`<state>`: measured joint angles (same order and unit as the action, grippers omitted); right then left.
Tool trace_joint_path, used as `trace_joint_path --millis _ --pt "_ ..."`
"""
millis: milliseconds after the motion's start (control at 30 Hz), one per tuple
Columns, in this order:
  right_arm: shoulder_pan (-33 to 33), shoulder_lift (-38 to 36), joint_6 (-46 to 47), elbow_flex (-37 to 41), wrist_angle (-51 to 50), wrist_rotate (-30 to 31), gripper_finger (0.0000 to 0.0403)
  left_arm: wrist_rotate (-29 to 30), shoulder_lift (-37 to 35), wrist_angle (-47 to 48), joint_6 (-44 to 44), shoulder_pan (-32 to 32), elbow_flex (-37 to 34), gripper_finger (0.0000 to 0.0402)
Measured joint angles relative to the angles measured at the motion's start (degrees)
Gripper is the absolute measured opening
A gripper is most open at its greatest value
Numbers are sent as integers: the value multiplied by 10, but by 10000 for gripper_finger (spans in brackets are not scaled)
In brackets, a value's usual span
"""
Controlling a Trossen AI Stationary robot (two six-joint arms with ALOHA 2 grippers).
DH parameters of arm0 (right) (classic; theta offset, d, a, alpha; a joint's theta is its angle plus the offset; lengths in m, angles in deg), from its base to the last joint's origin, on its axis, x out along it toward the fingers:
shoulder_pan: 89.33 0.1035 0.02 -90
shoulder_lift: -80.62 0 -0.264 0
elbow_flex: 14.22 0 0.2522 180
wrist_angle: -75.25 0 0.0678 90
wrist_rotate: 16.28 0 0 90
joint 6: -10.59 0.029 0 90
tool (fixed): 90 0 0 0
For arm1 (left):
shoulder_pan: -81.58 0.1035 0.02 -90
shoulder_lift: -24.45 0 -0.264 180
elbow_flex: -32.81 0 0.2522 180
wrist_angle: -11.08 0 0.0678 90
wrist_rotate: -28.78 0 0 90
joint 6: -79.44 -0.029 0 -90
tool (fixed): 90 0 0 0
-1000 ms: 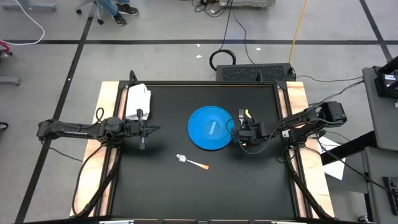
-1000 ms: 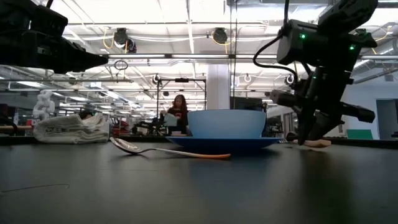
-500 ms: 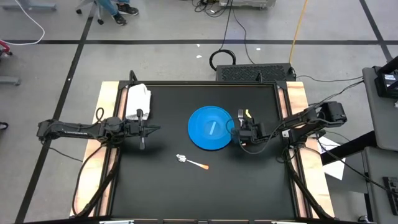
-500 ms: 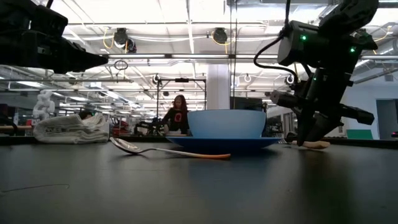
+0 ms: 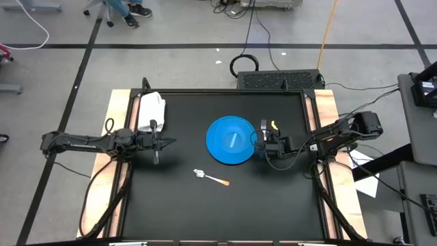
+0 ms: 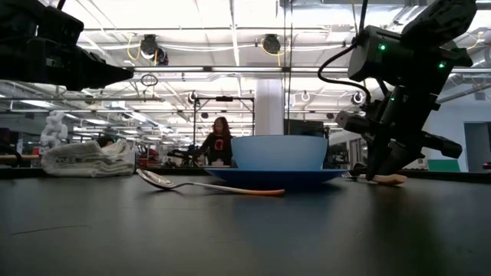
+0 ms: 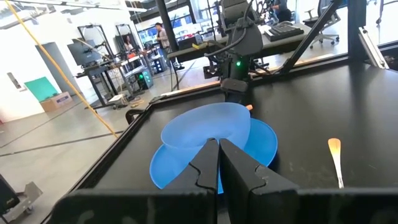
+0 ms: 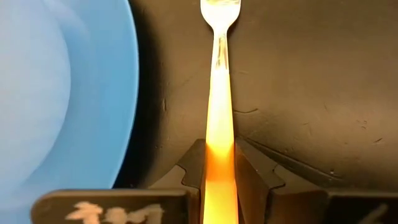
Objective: Set table place
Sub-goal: Move the orange fork from the bottom to the right side of the blue plate on the table
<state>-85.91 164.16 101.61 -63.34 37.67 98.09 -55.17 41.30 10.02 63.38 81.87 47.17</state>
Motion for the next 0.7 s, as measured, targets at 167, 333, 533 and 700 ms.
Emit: trace_joint_path --millis 167,333,533,700 --pt "0 1 -6 1 5 -1 62 0 0 0 -1 0 0 19" --pt "0 1 -7 1 7 -2 67 0 0 0 -1 0 0 19" --pt "1 1 -19 1 8 -4 64 0 0 0 0 0 0 19" --pt "0 1 -28 1 8 -13 66 0 0 0 0 0 0 19"
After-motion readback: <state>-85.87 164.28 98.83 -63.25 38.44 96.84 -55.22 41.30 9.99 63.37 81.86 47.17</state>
